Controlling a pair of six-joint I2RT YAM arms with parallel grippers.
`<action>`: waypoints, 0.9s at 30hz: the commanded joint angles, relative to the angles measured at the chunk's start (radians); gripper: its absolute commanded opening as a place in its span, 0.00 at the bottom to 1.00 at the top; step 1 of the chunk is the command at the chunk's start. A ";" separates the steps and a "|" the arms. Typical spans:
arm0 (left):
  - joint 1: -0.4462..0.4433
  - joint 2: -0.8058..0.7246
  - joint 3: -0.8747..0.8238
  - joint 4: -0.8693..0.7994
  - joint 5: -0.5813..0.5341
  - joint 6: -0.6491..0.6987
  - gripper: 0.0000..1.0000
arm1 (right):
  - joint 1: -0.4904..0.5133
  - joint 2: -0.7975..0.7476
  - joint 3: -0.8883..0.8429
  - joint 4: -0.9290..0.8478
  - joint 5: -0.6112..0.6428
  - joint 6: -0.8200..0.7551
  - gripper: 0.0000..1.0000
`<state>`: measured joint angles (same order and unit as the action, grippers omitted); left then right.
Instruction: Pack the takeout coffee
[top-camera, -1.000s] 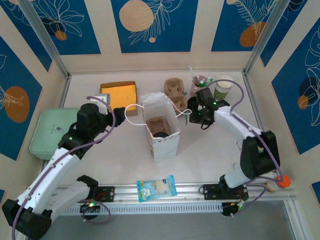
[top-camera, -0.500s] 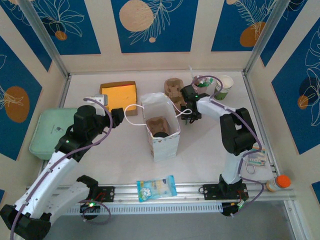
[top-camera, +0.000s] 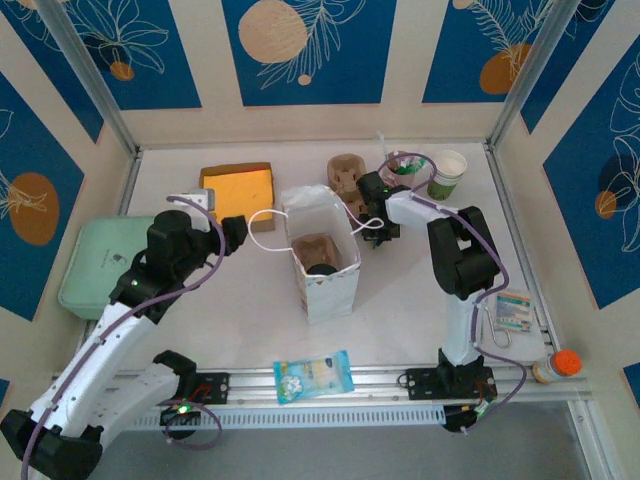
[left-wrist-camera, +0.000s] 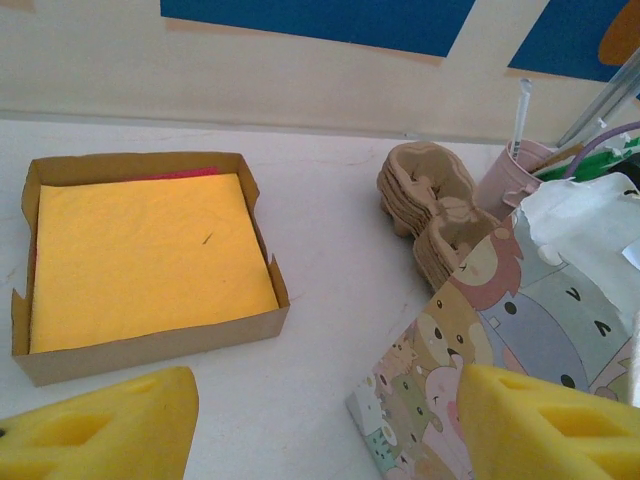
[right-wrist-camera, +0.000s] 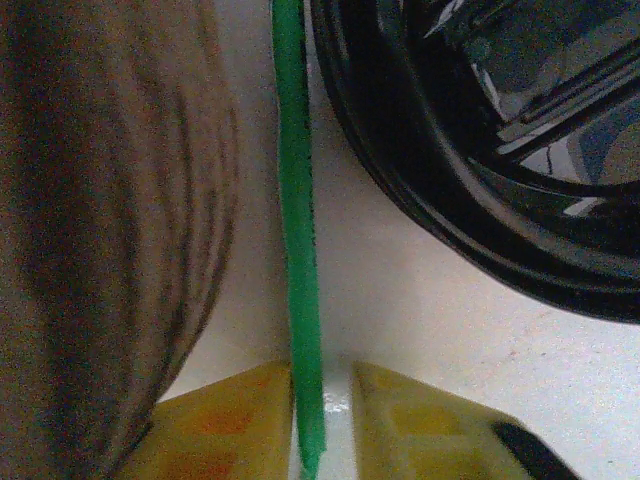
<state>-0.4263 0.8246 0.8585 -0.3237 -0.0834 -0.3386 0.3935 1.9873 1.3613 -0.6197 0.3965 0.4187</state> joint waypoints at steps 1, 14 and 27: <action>0.012 -0.012 0.002 -0.005 -0.010 0.012 0.69 | 0.010 0.013 0.019 -0.035 0.016 0.005 0.19; 0.014 -0.027 -0.004 -0.004 -0.004 0.007 0.69 | 0.057 -0.161 -0.005 -0.134 0.091 0.008 0.08; 0.013 -0.067 -0.022 -0.014 -0.003 0.003 0.69 | 0.100 -0.395 -0.038 -0.248 0.109 0.009 0.09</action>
<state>-0.4225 0.7753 0.8433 -0.3283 -0.0834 -0.3382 0.4755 1.6573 1.3411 -0.8104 0.4850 0.4194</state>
